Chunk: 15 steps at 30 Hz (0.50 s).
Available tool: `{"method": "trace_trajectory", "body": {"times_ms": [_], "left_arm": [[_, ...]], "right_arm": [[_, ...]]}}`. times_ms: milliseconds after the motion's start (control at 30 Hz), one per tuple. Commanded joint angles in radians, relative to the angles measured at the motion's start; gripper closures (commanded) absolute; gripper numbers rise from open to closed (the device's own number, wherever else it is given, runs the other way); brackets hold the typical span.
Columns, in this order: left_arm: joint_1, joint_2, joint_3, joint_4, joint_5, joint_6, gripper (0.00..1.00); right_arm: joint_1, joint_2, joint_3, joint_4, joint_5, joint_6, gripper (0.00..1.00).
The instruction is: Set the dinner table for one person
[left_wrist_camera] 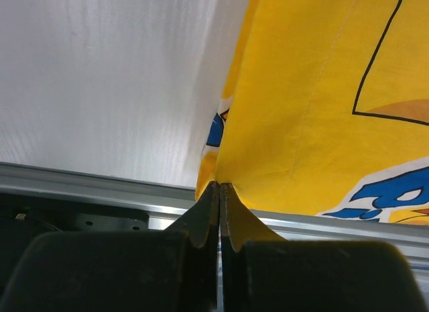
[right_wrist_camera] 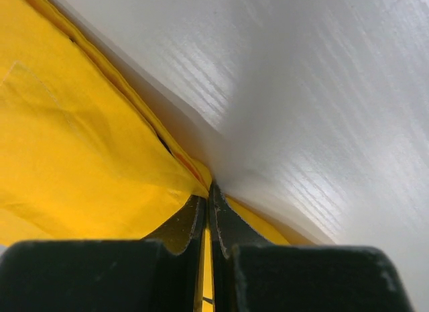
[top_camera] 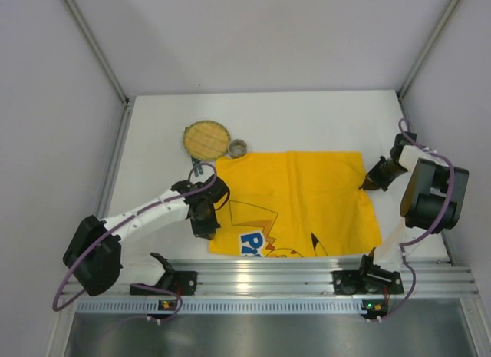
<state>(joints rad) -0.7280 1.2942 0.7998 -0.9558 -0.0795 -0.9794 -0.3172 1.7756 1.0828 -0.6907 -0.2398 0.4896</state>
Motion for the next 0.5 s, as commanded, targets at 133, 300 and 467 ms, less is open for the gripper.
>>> {"method": "trace_trajectory", "body": {"times_ms": [133, 300, 467], "left_arm": [[0.019, -0.064, -0.01, -0.141, -0.098, -0.077, 1.0], [0.071, -0.108, -0.014, -0.176, -0.117, -0.071, 1.0], [0.088, -0.125, 0.079, -0.202, -0.14, -0.03, 0.41]], "right_arm": [[0.052, -0.016, 0.035, 0.043, -0.039, -0.008, 1.0], [0.096, -0.008, 0.043, 0.046, -0.024, -0.006, 1.0], [0.096, -0.022, 0.081, -0.019, 0.095, -0.005, 0.42]]}}
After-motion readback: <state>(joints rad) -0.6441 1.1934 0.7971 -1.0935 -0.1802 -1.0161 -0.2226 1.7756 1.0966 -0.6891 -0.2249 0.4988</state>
